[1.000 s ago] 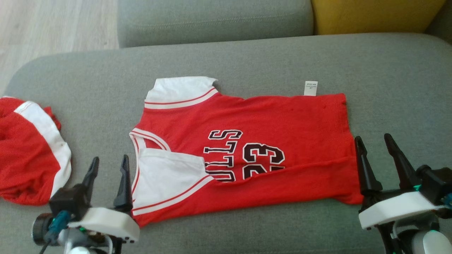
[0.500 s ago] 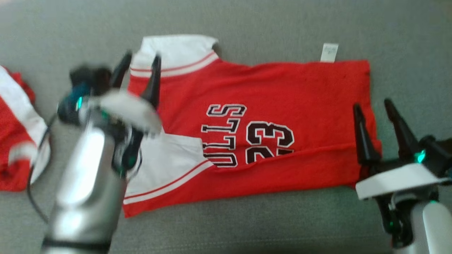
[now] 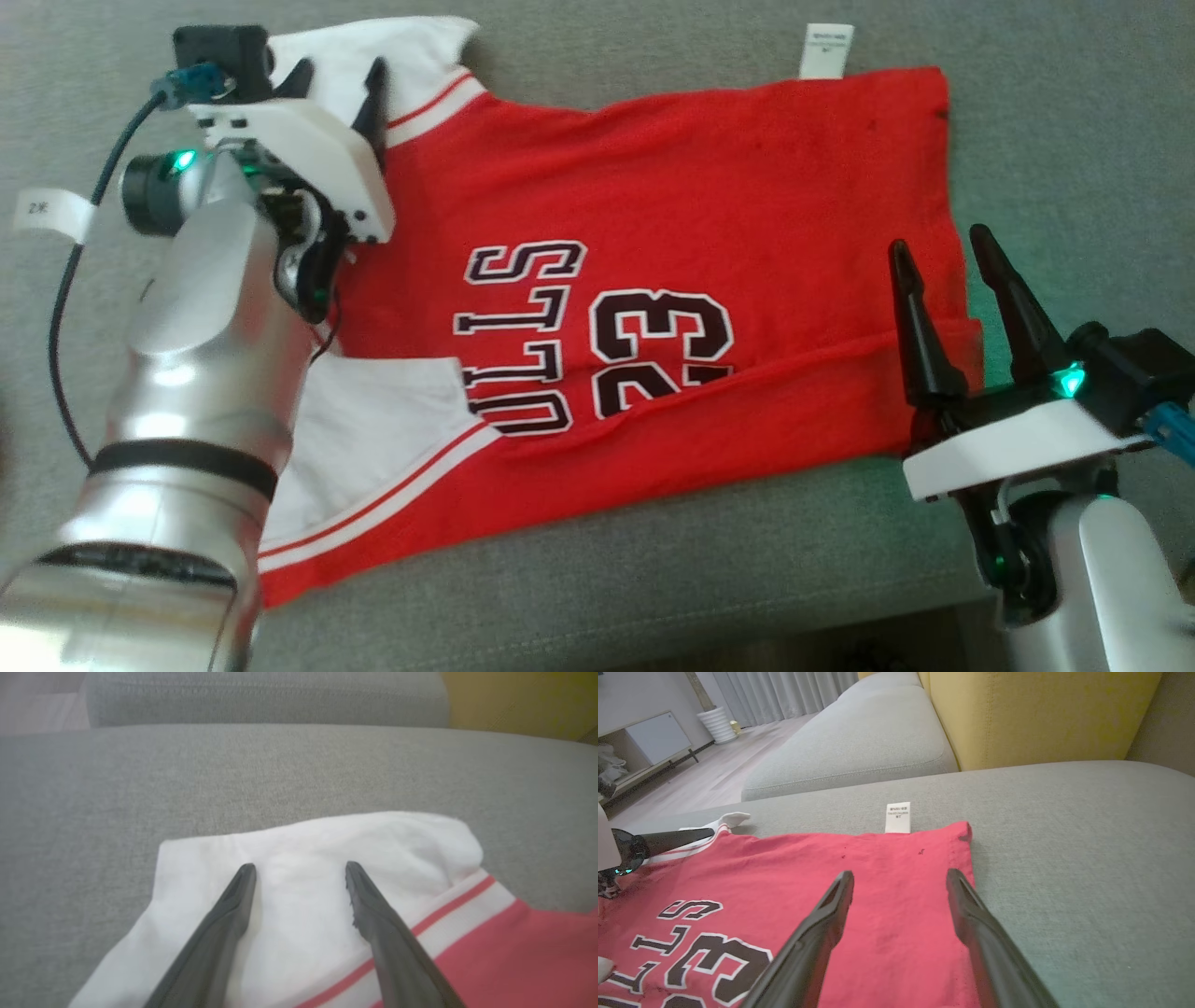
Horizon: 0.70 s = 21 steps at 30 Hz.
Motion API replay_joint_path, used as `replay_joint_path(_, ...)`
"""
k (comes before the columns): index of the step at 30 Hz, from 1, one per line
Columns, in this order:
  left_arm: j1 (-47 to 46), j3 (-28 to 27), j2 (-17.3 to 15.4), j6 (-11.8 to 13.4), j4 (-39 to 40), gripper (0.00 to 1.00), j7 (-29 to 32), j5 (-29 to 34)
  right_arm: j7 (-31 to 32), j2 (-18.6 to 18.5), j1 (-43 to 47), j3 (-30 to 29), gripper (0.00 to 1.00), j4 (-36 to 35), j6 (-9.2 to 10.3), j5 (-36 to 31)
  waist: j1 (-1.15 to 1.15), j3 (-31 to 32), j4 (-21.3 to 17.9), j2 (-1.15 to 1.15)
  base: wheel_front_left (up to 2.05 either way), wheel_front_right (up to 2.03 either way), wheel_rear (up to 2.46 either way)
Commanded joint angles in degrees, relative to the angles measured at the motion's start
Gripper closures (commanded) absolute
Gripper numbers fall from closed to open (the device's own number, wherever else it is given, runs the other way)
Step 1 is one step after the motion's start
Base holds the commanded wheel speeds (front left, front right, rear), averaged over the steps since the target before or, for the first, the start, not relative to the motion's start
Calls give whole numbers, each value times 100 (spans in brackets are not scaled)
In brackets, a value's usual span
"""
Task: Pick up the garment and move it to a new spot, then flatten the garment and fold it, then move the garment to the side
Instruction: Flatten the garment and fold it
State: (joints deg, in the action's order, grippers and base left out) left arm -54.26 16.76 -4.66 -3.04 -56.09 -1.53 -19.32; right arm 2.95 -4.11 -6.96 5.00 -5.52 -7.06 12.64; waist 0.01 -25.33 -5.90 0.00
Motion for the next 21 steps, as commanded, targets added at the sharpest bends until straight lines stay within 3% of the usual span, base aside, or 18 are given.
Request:
replay_joint_path(1, -262, -123, -182, 15, -60, 0, 35, -14, -49, -3, -132, 119, 0, -158, -43, 48, -1, -68, -96, 0, 0, 0, 0)
replay_joint_path(4, -426, -79, -185, 54, -638, 0, 243, -2, -56, -14, -150, 87, 0, -120, -43, 67, -1, -90, -135, 0, 0, 0, 0)
replay_joint_path(5, -471, -53, -178, 50, -777, 57, 282, 8, -52, -27, -158, 72, 0, -110, -43, 80, -1, -94, -134, 0, 0, 0, 0)
replay_joint_path(6, -514, -37, -170, 46, -885, 100, 276, 11, -46, -42, -174, 49, 0, -99, -43, 90, -1, -98, -135, 0, 0, 0, 0)
replay_joint_path(15, -742, 114, -57, 19, -1292, 100, -395, 61, 95, -378, -877, -222, 0, 264, -43, 314, -1, 10, -17, 0, 0, 0, 0)
replay_joint_path(21, -863, 145, 57, -46, -1363, 100, -860, -23, 353, -870, -1938, -309, 0, 1441, -43, 660, -1, 49, 209, 0, 0, 0, 0)
